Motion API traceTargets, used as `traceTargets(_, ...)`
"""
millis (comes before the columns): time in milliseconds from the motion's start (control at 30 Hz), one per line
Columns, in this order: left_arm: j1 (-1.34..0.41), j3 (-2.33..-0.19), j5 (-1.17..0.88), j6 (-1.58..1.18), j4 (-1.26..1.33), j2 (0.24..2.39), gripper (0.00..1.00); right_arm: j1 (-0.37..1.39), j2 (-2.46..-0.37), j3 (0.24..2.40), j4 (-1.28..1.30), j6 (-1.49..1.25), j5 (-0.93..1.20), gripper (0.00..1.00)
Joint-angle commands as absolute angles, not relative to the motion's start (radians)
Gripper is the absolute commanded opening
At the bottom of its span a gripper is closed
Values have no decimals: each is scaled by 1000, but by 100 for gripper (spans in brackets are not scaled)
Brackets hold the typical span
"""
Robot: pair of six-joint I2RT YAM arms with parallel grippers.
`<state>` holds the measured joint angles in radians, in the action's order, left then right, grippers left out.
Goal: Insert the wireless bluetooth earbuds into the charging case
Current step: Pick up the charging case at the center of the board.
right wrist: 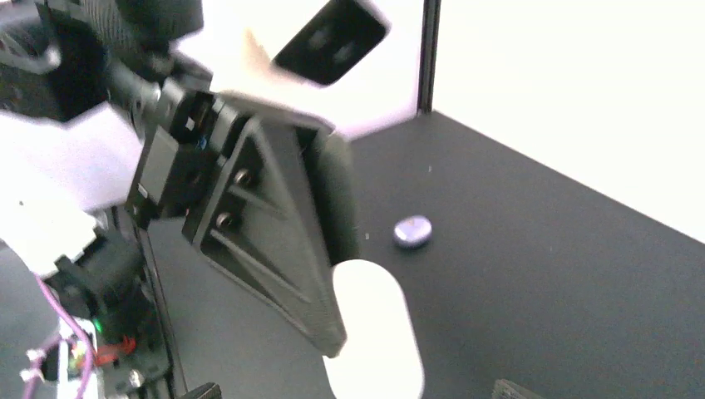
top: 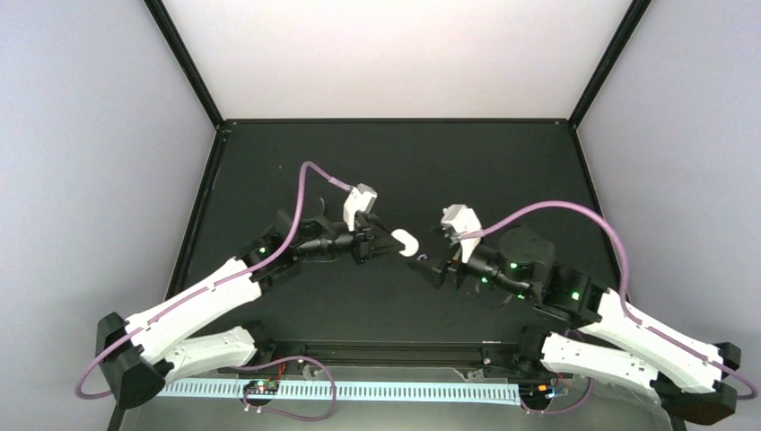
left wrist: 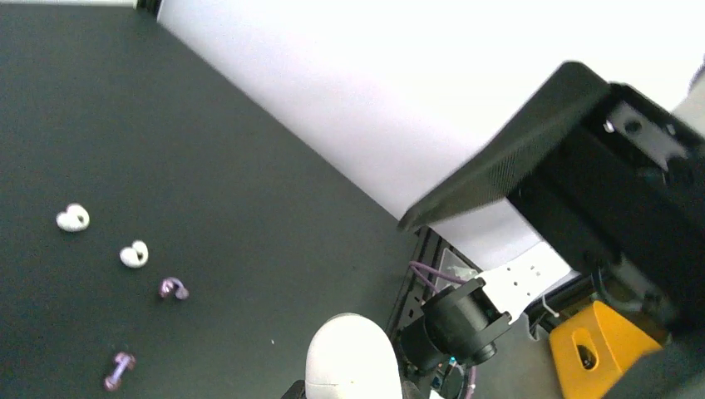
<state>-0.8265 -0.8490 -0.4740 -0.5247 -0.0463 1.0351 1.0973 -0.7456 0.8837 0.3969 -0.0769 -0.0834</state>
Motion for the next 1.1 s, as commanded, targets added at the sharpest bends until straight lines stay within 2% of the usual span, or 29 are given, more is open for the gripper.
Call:
traceTargets(0, -816, -823, -489, -394, -41, 928, 2, 1031, -678, 944, 371, -168, 51, 84)
traceTargets(300, -816, -744, -713, -255, 69, 744, 2, 1011, -732, 994, 329, -233, 403, 80)
traceTargets(667, -816, -737, -804, -294, 177, 723, 2, 1011, -782, 962, 214, -291, 530, 69)
traceTargets(933, -816, -721, -814, -322, 242, 715, 2, 1011, -823, 959, 199, -304, 534, 64)
traceTargets(1067, -818, -715, -825, -342, 271, 708, 1, 1011, -834, 944, 158, -316, 522, 57)
